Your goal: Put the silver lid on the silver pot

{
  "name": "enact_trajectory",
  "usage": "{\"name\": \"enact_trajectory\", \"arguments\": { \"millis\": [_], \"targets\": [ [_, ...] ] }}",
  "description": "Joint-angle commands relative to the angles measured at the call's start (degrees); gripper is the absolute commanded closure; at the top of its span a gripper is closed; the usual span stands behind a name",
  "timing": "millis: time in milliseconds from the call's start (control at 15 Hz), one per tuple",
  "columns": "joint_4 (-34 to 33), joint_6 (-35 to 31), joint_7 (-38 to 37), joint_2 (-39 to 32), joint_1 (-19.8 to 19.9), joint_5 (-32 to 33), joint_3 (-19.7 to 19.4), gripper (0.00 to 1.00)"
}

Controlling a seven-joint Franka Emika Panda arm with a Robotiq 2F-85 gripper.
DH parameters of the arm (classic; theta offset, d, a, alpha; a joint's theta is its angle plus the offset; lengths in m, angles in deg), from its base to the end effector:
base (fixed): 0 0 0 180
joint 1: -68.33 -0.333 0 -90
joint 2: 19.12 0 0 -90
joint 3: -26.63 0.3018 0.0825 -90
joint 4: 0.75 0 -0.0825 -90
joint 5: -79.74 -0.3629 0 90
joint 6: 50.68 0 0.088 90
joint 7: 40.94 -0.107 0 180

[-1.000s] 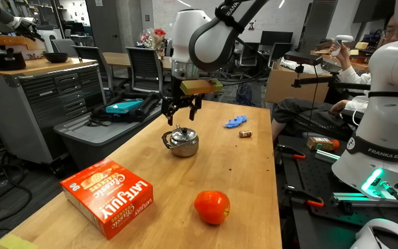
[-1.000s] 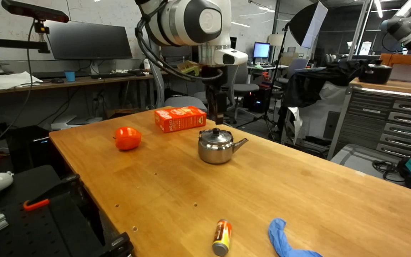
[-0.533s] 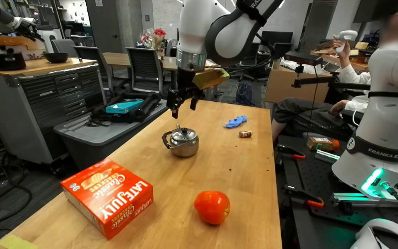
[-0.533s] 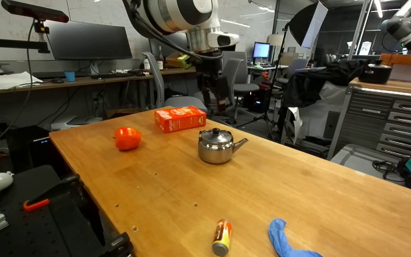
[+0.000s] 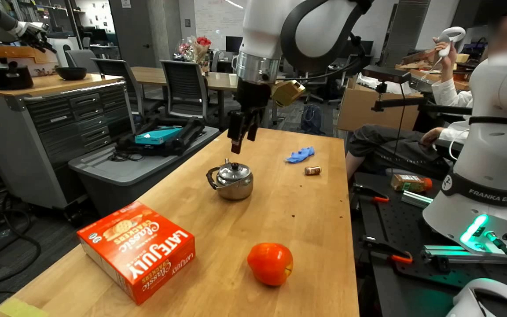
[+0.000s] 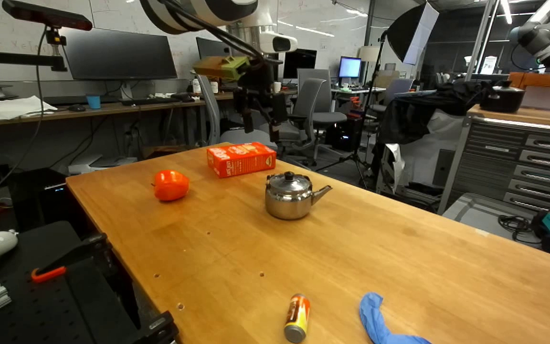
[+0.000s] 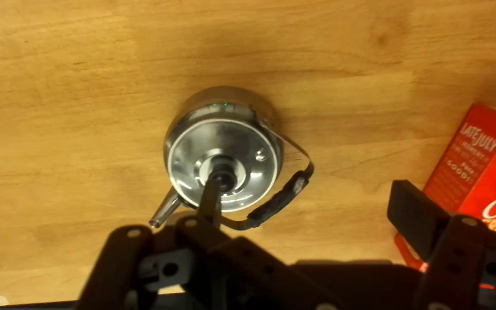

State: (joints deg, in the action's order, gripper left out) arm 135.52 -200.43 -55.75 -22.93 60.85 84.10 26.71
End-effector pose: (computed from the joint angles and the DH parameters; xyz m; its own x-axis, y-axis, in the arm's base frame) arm 0.4986 0.0679 0.3125 0.9829 -0.0626 0.1733 -0.0644 -0.9979 0.0045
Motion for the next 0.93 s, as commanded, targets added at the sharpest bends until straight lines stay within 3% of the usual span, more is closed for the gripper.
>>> {"name": "enact_trajectory", "arguments": {
  "millis": [0, 467, 533, 867],
  "targets": [
    [4.4, 1.5, 8.6, 6.1, 1.4, -9.2, 2.5, 0.00],
    [6.2, 6.6, 9.6, 9.7, 1.2, -17.0, 2.2, 0.00],
    [5.1, 4.8, 7.9, 7.3, 1.3, -14.7, 2.6, 0.00],
    [5.3, 5.6, 7.9, 7.8, 1.3, -15.3, 2.5, 0.00]
  ]
}}
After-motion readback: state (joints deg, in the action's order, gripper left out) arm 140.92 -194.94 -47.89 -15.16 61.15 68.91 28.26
